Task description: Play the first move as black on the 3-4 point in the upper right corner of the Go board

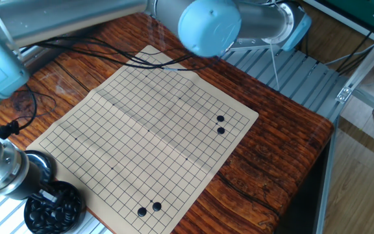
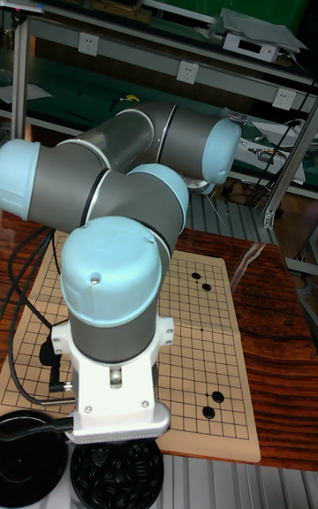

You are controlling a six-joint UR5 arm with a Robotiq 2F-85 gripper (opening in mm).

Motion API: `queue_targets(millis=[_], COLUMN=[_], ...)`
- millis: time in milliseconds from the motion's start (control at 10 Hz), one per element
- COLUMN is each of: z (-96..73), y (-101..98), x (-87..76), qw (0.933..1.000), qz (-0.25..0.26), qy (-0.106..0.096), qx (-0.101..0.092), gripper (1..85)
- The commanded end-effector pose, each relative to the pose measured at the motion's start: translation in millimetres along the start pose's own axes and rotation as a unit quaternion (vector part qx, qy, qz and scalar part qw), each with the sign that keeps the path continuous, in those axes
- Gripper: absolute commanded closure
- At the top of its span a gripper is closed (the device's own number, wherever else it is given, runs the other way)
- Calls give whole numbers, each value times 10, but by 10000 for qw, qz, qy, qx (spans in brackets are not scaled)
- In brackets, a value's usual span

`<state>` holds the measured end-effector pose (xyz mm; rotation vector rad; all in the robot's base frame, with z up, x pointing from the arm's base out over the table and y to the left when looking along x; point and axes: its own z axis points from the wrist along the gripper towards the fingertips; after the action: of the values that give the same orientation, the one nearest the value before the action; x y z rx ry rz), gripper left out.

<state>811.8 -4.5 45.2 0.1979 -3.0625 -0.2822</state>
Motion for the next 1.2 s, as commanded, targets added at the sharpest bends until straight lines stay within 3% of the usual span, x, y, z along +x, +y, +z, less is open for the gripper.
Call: queue_targets(millis=[0,300,500,800,1100], z=[-43,-58,-67,-78,-96], y=[24,82,134,126,29], x=[-12,19,-50,-75,-48], qw=[9997,9997,9984,9976,9978], qz=[161,188,416,471,275], qy=[-182,-168,-384,-500,-506], qx=[68,-11,-5,94,321], gripper=[627,633,637,643,647])
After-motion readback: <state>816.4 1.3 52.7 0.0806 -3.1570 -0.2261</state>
